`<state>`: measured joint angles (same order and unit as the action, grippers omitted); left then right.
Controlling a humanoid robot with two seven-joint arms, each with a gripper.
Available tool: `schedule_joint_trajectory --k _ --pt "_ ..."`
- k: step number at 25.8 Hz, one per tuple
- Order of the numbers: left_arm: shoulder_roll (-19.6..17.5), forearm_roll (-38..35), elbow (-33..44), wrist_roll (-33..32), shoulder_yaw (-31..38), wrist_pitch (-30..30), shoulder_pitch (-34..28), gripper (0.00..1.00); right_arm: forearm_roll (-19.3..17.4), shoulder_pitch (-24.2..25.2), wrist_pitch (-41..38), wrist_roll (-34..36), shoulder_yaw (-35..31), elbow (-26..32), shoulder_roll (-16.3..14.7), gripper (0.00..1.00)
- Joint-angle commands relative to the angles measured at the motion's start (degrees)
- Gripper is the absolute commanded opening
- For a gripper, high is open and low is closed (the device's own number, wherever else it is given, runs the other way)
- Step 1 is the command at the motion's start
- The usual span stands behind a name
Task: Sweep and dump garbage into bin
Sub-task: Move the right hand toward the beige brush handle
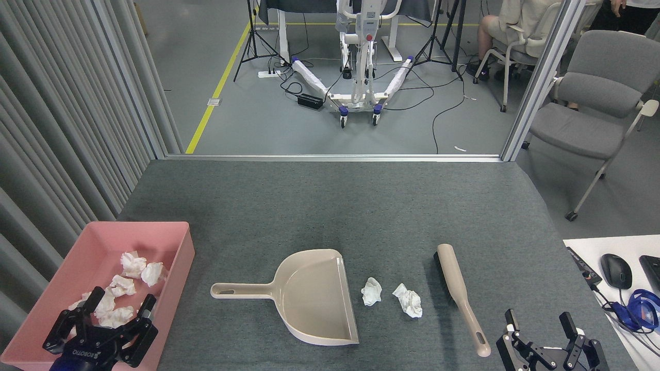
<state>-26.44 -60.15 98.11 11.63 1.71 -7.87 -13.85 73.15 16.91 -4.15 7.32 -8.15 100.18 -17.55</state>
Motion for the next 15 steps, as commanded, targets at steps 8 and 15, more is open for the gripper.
schedule_joint_trajectory --k 8,15 --pt "0.2 0.1 -1.5 0.1 -2.2 0.3 2.2 0.99 0.0 0.1 0.1 0.0 0.6 -0.2 0.0 0.98" --pt "0.2 0.1 -1.6 -0.2 -2.4 0.7 2.8 0.99 0.0 -0.6 0.1 0.0 1.6 -0.8 0.0 0.98"
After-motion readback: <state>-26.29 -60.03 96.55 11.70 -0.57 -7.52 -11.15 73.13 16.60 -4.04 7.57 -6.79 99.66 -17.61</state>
